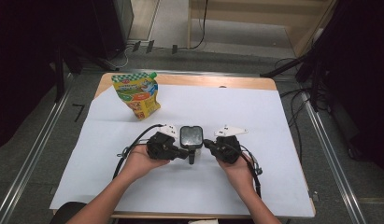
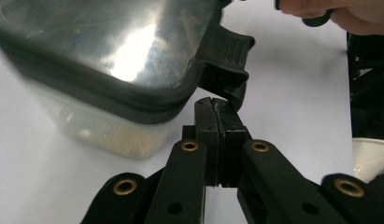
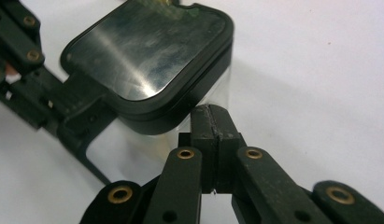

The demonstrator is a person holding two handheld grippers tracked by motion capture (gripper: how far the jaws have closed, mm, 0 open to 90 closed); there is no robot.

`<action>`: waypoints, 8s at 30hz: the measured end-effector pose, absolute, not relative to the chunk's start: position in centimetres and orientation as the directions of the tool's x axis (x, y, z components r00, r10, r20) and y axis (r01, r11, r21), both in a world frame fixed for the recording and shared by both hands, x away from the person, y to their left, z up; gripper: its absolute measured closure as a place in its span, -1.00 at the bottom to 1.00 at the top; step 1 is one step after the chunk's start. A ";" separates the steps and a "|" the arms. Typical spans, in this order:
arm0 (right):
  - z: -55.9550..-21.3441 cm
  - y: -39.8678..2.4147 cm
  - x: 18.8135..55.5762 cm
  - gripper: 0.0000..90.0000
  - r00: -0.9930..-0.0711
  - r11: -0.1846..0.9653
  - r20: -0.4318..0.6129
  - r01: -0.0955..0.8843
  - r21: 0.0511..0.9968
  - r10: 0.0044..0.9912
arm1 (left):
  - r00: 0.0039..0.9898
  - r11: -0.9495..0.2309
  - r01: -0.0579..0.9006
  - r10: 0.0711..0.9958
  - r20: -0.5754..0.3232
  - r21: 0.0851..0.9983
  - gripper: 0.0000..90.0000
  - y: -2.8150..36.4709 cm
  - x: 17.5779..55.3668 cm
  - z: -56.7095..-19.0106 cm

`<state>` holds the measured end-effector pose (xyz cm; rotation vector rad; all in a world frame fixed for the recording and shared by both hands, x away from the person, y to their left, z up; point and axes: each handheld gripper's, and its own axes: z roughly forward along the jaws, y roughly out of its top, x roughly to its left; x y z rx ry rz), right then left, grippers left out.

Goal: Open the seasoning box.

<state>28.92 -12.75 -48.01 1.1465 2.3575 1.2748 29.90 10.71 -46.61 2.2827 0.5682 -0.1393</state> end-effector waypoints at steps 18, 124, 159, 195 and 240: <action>-46.3 -14.6 26.6 1.00 -0.687 0.296 0.205 0.536 0.791 0.697 | 0.902 -0.613 0.431 0.322 -0.289 0.662 0.64 12.7 30.0 -45.1; -46.6 -18.8 28.5 1.00 -0.649 0.308 0.231 0.605 0.734 0.725 | 0.913 -0.537 0.406 0.272 -0.304 0.739 -0.41 11.5 35.0 -43.7; -47.8 -18.6 29.8 1.00 -0.590 0.285 0.227 0.646 0.708 0.775 | 0.944 -0.606 0.320 0.270 -0.191 0.728 -0.71 7.9 34.5 -47.4; -47.8 -18.5 29.7 1.00 -0.585 0.282 0.225 0.647 0.708 0.779 | 0.930 -0.577 0.356 0.297 -0.218 0.735 -0.72 8.0 34.4 -45.8; -47.7 -18.4 29.6 1.00 -0.589 0.286 0.221 0.644 0.710 0.778 | 0.938 -0.615 0.317 0.315 -0.144 0.722 -0.70 7.1 33.8 -43.6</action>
